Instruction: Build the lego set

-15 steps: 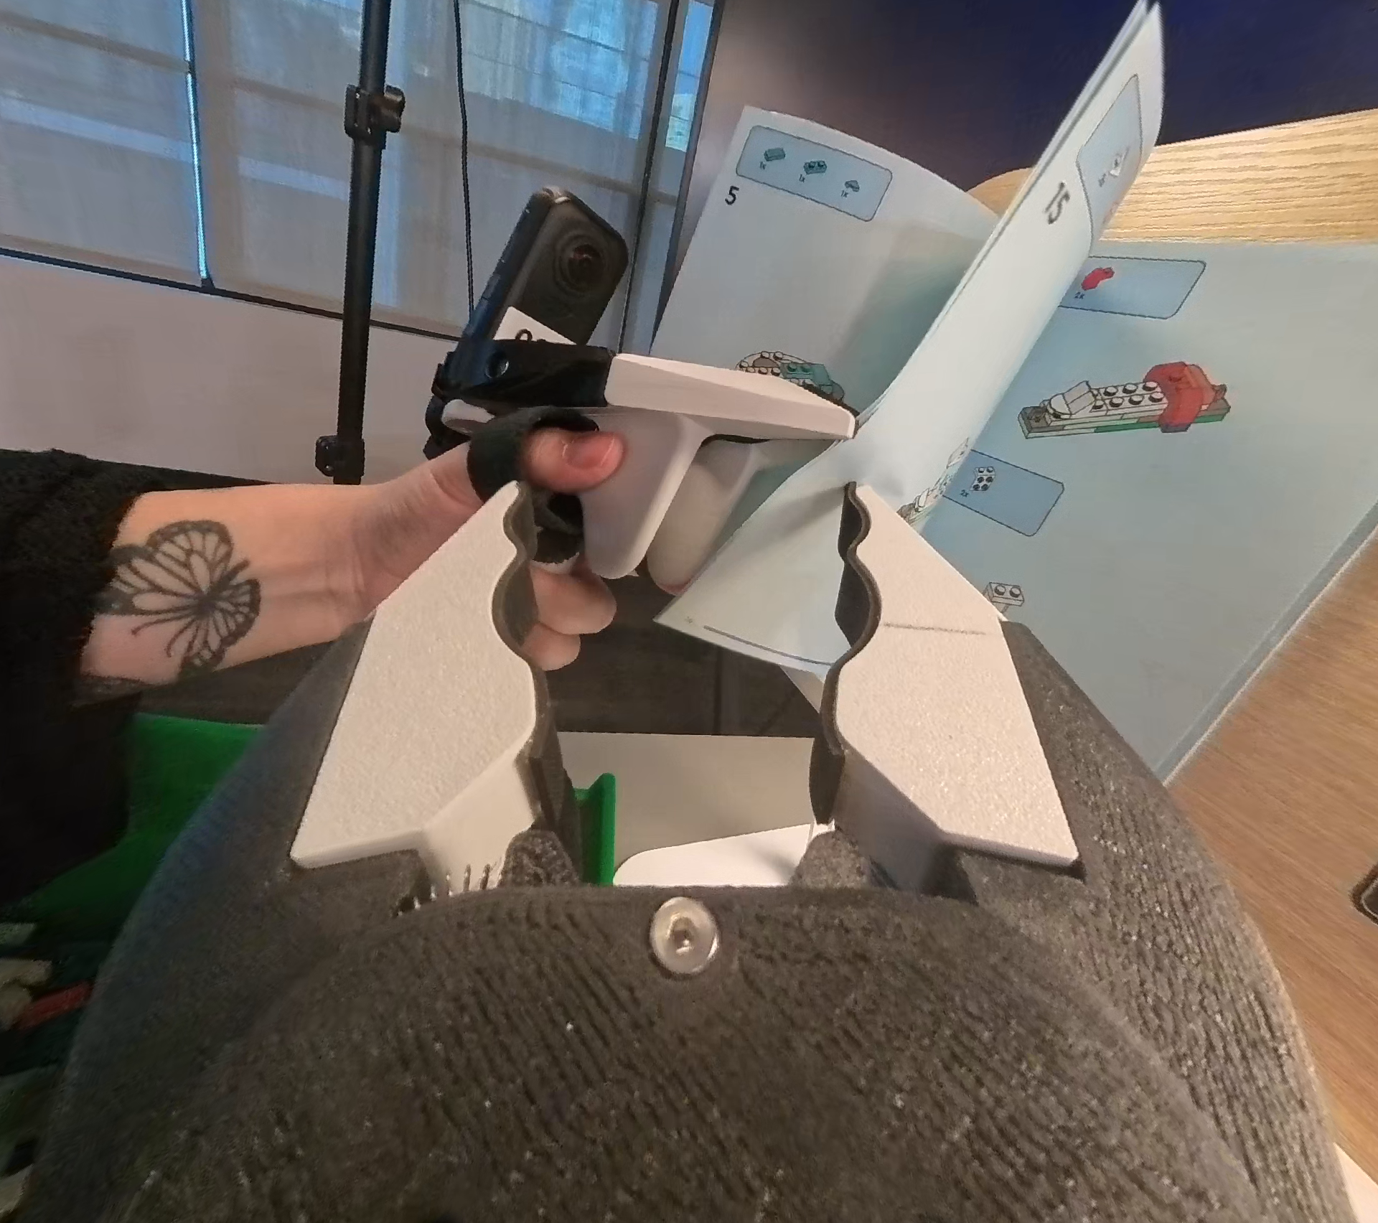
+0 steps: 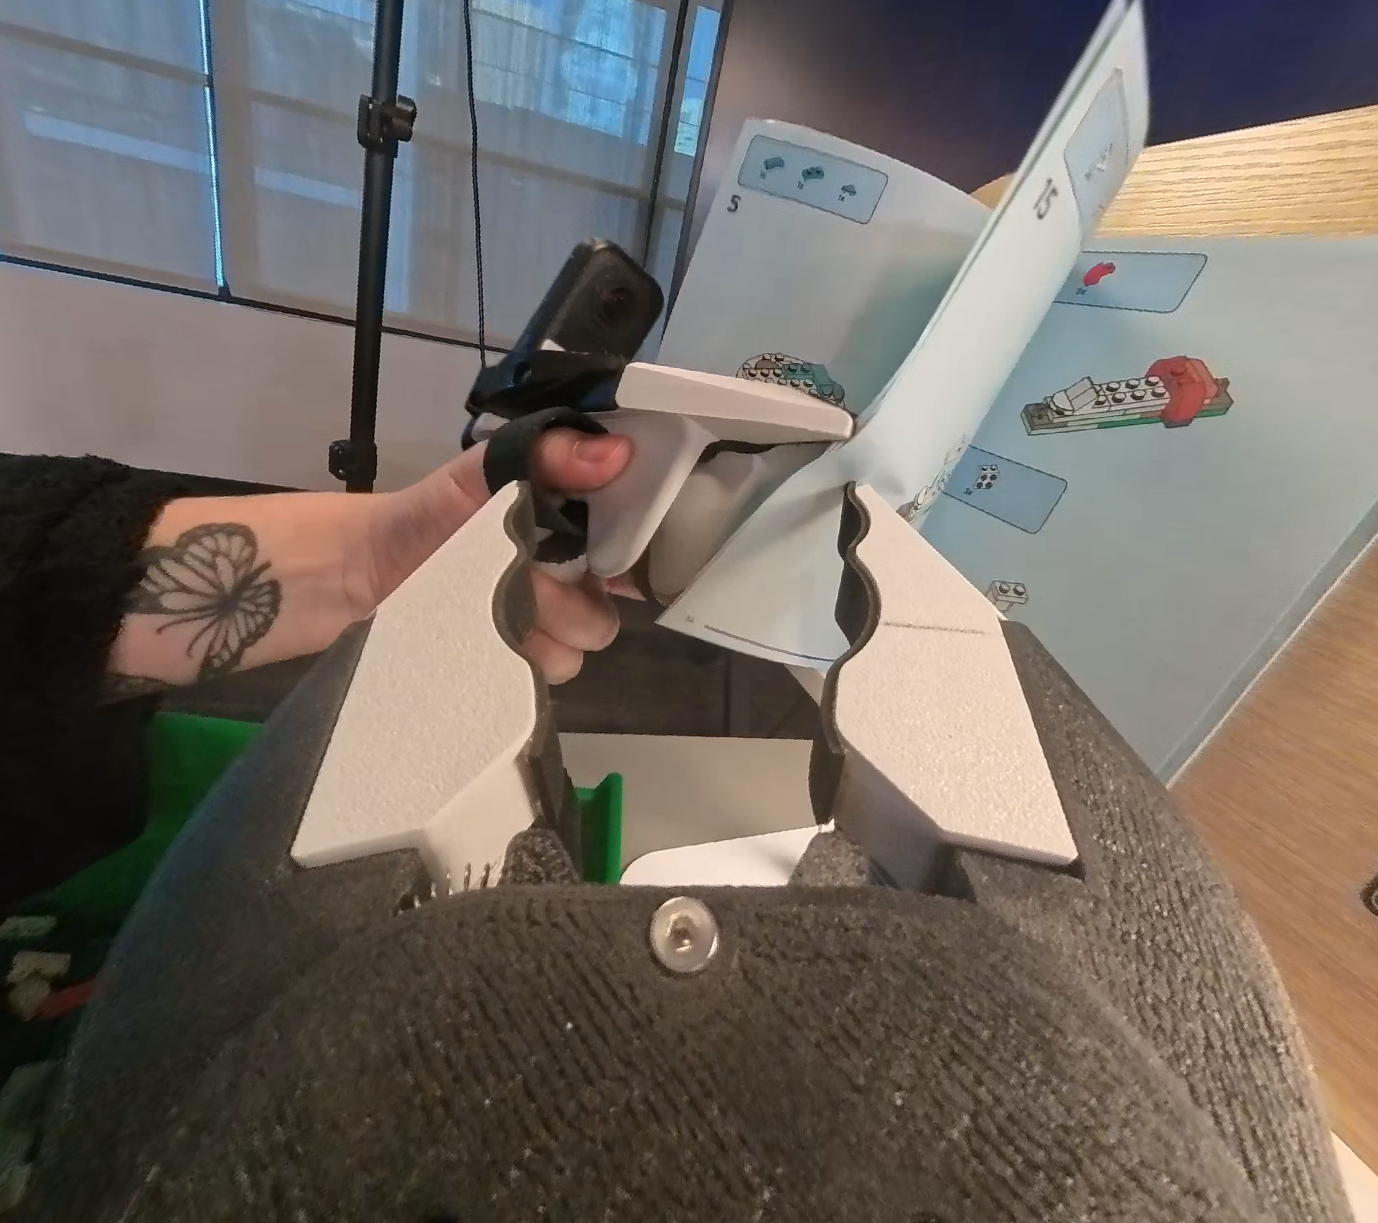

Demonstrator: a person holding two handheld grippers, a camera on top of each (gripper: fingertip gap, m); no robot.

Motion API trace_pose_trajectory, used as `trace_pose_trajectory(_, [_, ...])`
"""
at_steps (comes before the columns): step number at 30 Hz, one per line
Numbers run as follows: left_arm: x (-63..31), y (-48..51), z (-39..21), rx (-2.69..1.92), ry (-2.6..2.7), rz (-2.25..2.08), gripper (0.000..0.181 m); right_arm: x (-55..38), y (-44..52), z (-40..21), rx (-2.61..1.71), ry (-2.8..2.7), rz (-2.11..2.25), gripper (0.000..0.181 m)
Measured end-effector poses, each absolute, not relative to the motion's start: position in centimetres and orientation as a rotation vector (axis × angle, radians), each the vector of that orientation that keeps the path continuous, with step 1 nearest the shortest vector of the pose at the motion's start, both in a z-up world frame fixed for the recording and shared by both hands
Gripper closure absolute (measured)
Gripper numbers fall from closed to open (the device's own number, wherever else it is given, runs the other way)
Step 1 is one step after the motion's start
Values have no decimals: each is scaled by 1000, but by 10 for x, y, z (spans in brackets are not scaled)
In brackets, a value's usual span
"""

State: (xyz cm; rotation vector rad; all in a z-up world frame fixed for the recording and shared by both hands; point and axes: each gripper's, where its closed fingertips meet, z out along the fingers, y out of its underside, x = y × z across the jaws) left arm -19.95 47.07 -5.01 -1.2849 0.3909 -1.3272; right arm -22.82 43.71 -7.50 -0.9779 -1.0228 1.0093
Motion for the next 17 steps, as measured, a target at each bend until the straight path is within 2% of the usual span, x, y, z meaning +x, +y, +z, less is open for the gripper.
trace_pose_trajectory(9, [-204,480,-51,-1271,328,-1359,181,-218,448,-70,-986,-968,954,99])
trace_pose_trajectory(13, [-207,479,-47,-1248,320,-1364,181,-198,465,-61,-984,-835,841,85])
trace_pose_trajectory(17, [-199,476,-48,-1260,357,-1397,181,-197,438,-54,-851,-904,901,96])
